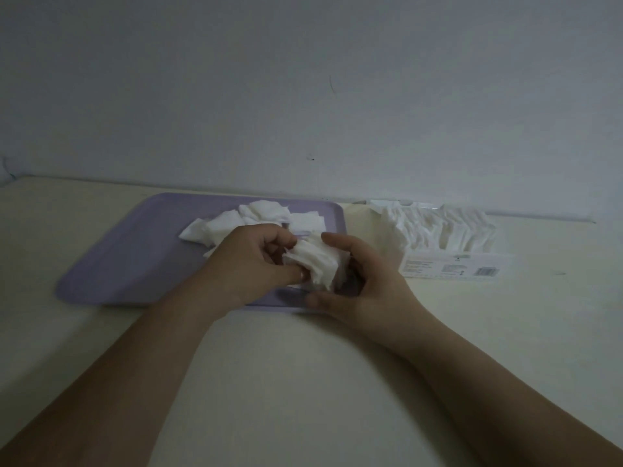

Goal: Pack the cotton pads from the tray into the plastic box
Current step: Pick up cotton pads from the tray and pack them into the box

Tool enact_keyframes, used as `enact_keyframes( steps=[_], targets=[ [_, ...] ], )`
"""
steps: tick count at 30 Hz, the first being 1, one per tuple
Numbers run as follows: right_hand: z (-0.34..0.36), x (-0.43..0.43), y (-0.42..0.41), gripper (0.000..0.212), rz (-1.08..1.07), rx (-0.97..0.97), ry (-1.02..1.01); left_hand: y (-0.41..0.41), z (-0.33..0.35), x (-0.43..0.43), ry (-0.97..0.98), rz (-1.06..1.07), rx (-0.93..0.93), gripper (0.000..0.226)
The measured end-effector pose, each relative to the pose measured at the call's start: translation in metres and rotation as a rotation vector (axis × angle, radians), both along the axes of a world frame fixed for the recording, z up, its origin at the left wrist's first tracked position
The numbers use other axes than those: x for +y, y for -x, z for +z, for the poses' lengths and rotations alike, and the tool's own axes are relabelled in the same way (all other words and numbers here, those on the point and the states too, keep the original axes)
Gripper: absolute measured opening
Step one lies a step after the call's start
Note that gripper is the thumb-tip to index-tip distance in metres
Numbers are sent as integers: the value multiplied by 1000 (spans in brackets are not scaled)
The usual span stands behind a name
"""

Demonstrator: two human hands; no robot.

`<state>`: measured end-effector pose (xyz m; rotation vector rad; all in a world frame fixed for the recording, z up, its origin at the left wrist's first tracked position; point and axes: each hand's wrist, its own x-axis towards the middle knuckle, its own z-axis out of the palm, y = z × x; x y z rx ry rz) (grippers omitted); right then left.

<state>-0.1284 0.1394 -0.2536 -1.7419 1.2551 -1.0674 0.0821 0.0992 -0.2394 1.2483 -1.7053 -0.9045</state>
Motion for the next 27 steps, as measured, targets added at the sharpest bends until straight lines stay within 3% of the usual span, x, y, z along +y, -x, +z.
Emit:
enact_keyframes(
  steps=[3,6,13,21,27],
  targets=[
    [1,0,-5,67,-90,39,73,-3,3,-1,-24,-52,17,44],
    [0,0,-5,64,-64,3,57,-6,5,-2,-37,-48,51,52],
    [-1,-5,-2,31,-72,-142,25,-7,2,-2,0,-23,69,31],
    [-3,-7,-2,29,-119,-50,58,-21,21,7,-177,-370,143,24],
    [1,-4,-1,36,-58,-73,50,-7,7,4,-95,-198,134,26]
  ],
)
